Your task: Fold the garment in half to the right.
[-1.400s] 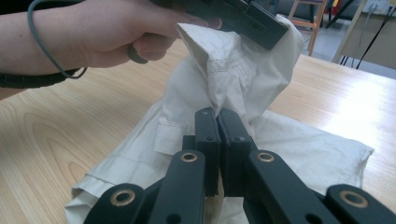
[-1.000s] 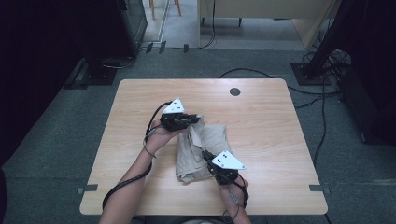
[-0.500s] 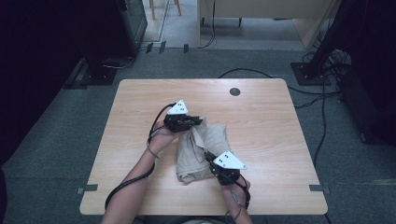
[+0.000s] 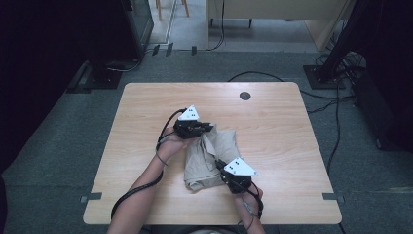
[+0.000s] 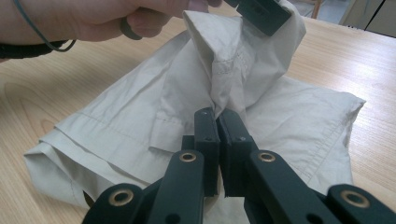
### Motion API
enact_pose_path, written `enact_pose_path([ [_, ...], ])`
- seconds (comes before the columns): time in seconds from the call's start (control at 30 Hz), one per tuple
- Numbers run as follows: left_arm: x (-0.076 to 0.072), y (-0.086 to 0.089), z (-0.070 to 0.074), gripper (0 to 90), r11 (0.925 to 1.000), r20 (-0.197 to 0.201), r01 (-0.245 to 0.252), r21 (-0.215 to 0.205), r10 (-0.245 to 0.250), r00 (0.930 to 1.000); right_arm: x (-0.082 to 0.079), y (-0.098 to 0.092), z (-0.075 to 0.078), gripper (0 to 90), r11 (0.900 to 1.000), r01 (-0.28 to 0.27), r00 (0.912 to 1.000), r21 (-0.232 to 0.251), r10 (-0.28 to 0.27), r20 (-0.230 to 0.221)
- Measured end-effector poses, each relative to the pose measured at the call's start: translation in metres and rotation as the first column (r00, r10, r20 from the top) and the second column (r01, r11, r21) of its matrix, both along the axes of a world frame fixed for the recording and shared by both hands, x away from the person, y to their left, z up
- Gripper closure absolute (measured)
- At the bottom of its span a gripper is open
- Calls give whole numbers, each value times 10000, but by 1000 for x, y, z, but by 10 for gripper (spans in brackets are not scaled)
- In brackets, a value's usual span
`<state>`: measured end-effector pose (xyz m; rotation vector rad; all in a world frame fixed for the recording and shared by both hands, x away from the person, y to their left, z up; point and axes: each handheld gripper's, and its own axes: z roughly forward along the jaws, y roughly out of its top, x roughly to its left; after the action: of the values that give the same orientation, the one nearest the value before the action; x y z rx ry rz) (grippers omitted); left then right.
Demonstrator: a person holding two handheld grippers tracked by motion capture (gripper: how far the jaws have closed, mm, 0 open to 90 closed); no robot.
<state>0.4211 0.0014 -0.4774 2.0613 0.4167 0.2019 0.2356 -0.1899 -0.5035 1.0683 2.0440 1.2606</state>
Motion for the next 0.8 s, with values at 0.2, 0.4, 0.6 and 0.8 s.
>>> enact_pose_path([
  [0.2, 1, -5, -3, 826, 9997, -34, -103, 208, 104, 9999, 2, -3, -2, 865, 10000, -21, 9996, -65, 19, -278],
  [0.4, 2, -8, -4, 820, 9994, -21, -176, 306, 177, 9998, 4, -8, -3, 861, 10000, 7, 9986, -56, -10, -535],
  [0.6, 2, -10, -5, 797, 9995, -163, -277, 164, 280, 9995, 4, -11, -3, 861, 9999, 85, 9978, -60, -89, -664],
  [0.8, 2, -9, -5, 762, 9999, -164, -170, -20, 170, 9997, 3, -12, -2, 823, 9998, 19, 9979, -179, -30, -649],
])
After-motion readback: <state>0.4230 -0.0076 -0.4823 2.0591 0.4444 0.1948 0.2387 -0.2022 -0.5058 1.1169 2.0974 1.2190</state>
